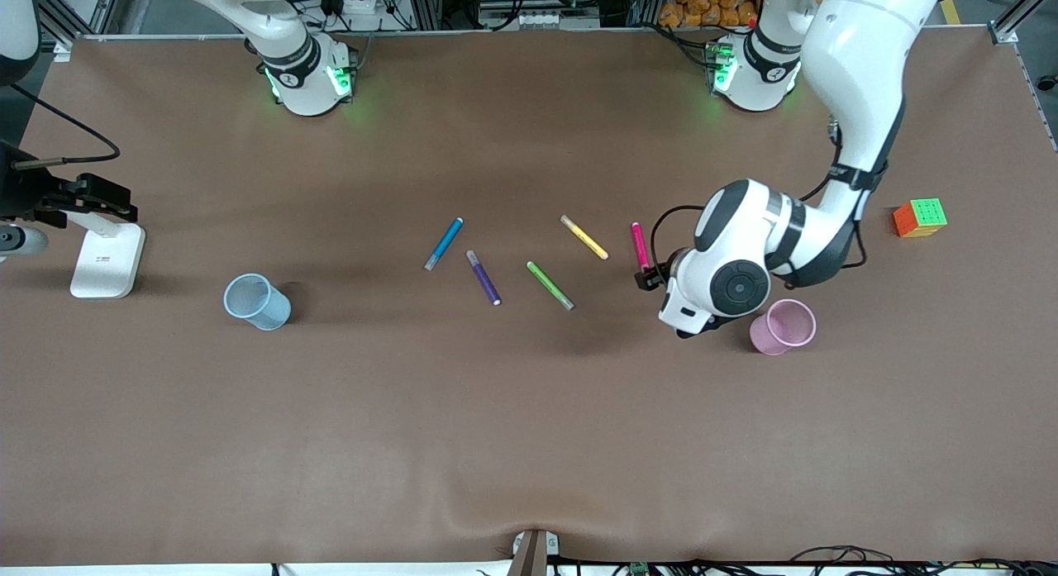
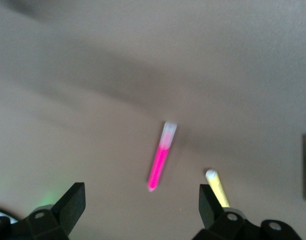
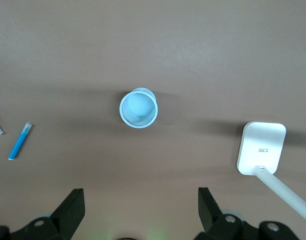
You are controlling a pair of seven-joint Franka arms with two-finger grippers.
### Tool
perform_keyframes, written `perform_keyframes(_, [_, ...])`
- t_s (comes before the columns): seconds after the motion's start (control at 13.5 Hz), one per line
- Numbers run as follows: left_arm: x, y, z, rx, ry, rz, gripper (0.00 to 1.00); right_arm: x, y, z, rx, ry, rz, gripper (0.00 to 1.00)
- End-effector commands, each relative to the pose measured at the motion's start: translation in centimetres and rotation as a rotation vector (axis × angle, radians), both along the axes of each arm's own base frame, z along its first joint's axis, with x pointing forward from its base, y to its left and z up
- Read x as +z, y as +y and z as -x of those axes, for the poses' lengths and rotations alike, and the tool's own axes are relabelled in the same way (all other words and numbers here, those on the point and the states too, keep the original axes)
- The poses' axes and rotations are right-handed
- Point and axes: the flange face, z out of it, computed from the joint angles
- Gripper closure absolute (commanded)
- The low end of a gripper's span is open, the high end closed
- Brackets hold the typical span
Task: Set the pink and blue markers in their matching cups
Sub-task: 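Grasp the pink marker with the left gripper while the right gripper reaches out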
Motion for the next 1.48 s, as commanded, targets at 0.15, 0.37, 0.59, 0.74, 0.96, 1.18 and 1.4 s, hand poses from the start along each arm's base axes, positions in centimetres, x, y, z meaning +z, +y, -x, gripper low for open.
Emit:
perform_keyframes(0.15, [-3.3,0.2,1.5,0.042,-0.076,0.03,0.11,0.4,-1.0,0.1,-0.014,-0.003,0.002,0.0])
perform_keyframes(0.37, [-5.4,-0.6,2.7,0.02,-0.064,0.046,0.19,0.0,-0.2,0.3,-0.094,0.014,-0.03,0.0])
perform_keyframes(0.59, [-6.8,-1.0,3.6,0.006,-0.062,0.051,0.25,-1.1,2.9,0.5,-0.179,0.058,-0.073,0.0])
perform_keyframes(0.74, [-7.9,-1.0,4.5,0.0,-0.041,0.042,0.3,-2.0,6.3,0.4,-0.237,0.073,-0.057,0.0])
perform_keyframes(0.96, [-8.3,-1.0,4.9,-0.005,-0.033,0.041,0.3,-5.0,10.7,0.5,-0.294,0.08,-0.039,0.0])
perform_keyframes(1.18, [-8.6,-0.9,4.9,-0.031,-0.029,0.051,0.39,-7.2,12.9,0.7,-0.295,0.085,-0.075,0.0])
perform_keyframes(1.4, [-9.0,-0.9,4.6,-0.064,-0.05,0.08,0.42,-9.4,16.5,1.5,-0.395,0.089,-0.046,0.0])
